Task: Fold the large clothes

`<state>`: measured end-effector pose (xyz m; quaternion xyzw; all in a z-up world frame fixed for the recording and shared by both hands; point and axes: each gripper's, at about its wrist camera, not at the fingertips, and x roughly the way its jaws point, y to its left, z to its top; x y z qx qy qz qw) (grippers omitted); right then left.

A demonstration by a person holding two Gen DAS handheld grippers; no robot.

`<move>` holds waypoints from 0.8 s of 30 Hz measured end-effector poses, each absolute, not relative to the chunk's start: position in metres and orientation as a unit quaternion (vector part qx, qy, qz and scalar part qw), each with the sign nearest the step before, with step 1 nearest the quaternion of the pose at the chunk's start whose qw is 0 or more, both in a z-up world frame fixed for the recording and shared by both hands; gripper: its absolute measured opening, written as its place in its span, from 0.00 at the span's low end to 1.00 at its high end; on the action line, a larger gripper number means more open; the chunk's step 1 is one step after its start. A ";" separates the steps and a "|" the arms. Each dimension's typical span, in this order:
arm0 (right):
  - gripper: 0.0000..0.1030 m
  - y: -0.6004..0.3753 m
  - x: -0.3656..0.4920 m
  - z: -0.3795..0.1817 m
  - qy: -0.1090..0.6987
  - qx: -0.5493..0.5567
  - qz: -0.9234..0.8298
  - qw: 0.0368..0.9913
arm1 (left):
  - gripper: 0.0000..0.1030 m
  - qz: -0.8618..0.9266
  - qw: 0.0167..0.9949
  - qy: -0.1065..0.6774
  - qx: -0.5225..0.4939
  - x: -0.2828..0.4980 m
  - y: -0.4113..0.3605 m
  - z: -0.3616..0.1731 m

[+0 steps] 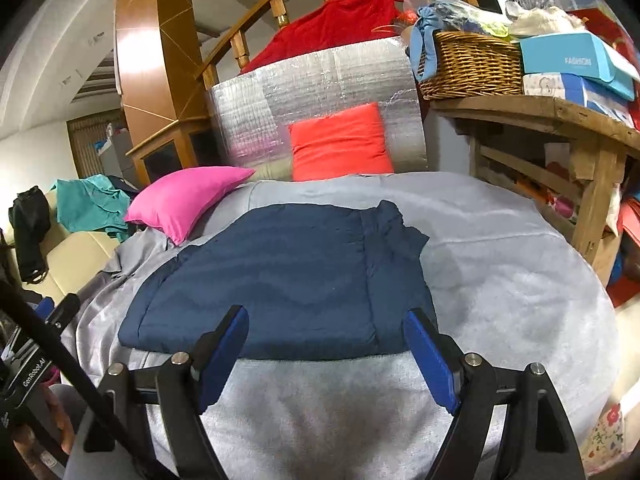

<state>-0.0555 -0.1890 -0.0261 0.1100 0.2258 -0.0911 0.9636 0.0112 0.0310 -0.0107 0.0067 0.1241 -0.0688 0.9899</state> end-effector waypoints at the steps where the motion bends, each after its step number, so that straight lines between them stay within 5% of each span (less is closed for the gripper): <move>1: 0.80 -0.189 -0.055 -0.027 0.226 0.110 -0.089 0.964 | 0.86 -0.072 0.990 0.124 0.004 0.011 0.032 -0.011; 16: 0.80 -0.189 -0.058 -0.025 0.226 0.106 -0.102 0.963 | 0.86 -0.073 0.986 0.153 0.003 0.016 0.034 -0.010; 24: 0.80 -0.197 -0.052 0.013 0.290 0.145 -0.117 0.939 | 0.86 -0.067 0.955 0.289 0.007 0.027 0.023 0.037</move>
